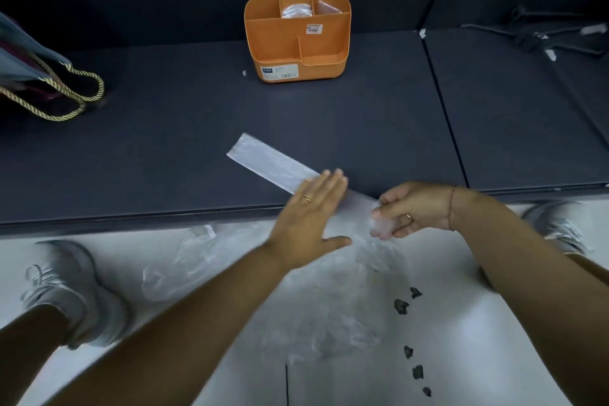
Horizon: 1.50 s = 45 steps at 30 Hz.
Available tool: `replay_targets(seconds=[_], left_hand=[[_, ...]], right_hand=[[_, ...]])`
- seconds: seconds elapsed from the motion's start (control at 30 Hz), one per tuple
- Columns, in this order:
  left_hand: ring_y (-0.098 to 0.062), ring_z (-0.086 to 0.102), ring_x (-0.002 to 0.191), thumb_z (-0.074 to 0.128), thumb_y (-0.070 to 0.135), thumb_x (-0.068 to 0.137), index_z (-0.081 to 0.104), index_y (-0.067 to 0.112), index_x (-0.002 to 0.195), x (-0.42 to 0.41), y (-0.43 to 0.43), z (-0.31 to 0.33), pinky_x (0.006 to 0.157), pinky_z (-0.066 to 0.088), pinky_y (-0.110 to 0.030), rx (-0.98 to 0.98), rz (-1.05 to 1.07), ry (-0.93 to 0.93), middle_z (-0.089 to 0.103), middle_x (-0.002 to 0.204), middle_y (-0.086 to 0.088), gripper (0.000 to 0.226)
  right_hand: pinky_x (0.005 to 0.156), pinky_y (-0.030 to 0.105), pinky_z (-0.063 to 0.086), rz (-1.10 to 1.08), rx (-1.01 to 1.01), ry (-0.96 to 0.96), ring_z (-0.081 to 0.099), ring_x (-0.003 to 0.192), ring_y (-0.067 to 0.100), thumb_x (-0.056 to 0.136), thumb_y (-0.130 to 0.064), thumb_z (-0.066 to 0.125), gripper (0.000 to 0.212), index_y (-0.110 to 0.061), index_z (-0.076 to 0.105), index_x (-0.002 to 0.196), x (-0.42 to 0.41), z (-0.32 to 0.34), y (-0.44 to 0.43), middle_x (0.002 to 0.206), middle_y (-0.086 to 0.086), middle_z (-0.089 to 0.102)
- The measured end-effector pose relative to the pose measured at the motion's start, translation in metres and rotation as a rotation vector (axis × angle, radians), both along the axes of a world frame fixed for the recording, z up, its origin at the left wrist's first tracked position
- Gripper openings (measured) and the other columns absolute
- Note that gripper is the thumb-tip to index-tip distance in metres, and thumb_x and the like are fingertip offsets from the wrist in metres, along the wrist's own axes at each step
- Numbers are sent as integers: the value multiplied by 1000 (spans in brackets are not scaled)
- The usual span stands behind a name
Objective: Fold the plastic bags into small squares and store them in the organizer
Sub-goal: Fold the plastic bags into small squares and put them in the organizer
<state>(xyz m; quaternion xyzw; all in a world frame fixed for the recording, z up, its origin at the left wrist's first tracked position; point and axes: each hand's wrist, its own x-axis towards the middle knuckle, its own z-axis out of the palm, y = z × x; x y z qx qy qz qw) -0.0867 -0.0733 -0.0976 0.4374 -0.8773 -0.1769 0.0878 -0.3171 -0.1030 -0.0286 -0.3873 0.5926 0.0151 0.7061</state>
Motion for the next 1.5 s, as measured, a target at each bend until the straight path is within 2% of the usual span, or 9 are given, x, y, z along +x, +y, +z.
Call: replay_targets(seconds=[0.17, 0.33, 0.47, 0.6, 0.77, 1.1, 1.27, 1.4, 1.5], left_hand=[[-15, 54, 126, 47, 24, 94, 62, 9, 130, -39, 40, 12, 109, 41, -34, -64, 338, 463, 61, 134, -2, 42], [-1, 53, 70, 57, 20, 99, 72, 28, 95, -23, 30, 60, 71, 44, -18, 523, 769, 901, 62, 76, 10, 18], [-9, 58, 77, 64, 36, 93, 72, 6, 97, -1, 4, 72, 82, 50, -28, 783, 867, 971, 67, 83, 0, 31], [-1, 58, 56, 50, 26, 103, 66, 13, 87, 21, -18, 66, 86, 52, -29, 893, 887, 1007, 58, 52, 13, 26], [-20, 70, 104, 54, 26, 101, 66, 2, 119, 42, -47, 50, 92, 54, -32, 955, 974, 1064, 73, 110, -9, 32], [-26, 70, 101, 61, 9, 96, 71, 7, 102, 68, -85, 25, 74, 59, -24, 654, 1302, 1155, 73, 97, -8, 12], [-19, 54, 122, 50, 18, 100, 63, 7, 127, 61, -51, 27, 108, 38, -28, -141, 876, 546, 62, 128, -7, 32], [-19, 31, 144, 28, 56, 101, 43, 5, 145, 50, -5, 3, 121, 15, -29, 6, 314, 267, 43, 152, -9, 69], [-15, 11, 151, 28, 69, 95, 26, 8, 154, 61, 9, -19, 123, 4, -31, 34, 225, 103, 22, 162, -4, 85]], right_hand=[[77, 27, 53, 38, -74, -117, 67, 77, 13, 82, -37, 63, 27, -12, 68, 91, 9, 22, 6, 83, 2, 70], [85, 25, 54, -98, -402, -113, 63, 95, 11, 99, -3, 47, 32, -21, 58, 122, 12, 17, -7, 128, -2, 59], [82, 25, 50, 54, -464, -318, 60, 94, 15, 83, 24, 47, 69, -20, 46, 136, 48, 0, -13, 140, -1, 50], [69, 23, 50, 63, -387, -298, 65, 79, 14, 87, 11, 57, 49, -19, 53, 126, 69, -8, -25, 108, 5, 68], [54, 19, 46, 74, -419, -58, 63, 65, 9, 88, -8, 68, 17, -14, 65, 104, 83, -21, -30, 85, 1, 72], [62, 23, 49, -47, -473, 226, 58, 46, 6, 85, -11, 70, 7, -17, 67, 86, 107, -33, -33, 75, 5, 71], [61, 21, 48, -21, -441, 264, 63, 51, 9, 84, -12, 70, 5, -15, 68, 87, 111, -29, -37, 68, 5, 69], [57, 21, 45, -2, -435, 264, 64, 55, 10, 85, -15, 70, 4, -17, 67, 83, 111, -22, -36, 73, 5, 71], [53, 21, 42, -65, -367, 213, 63, 58, 10, 91, -22, 64, 8, -15, 67, 93, 106, -18, -32, 78, 4, 70]])
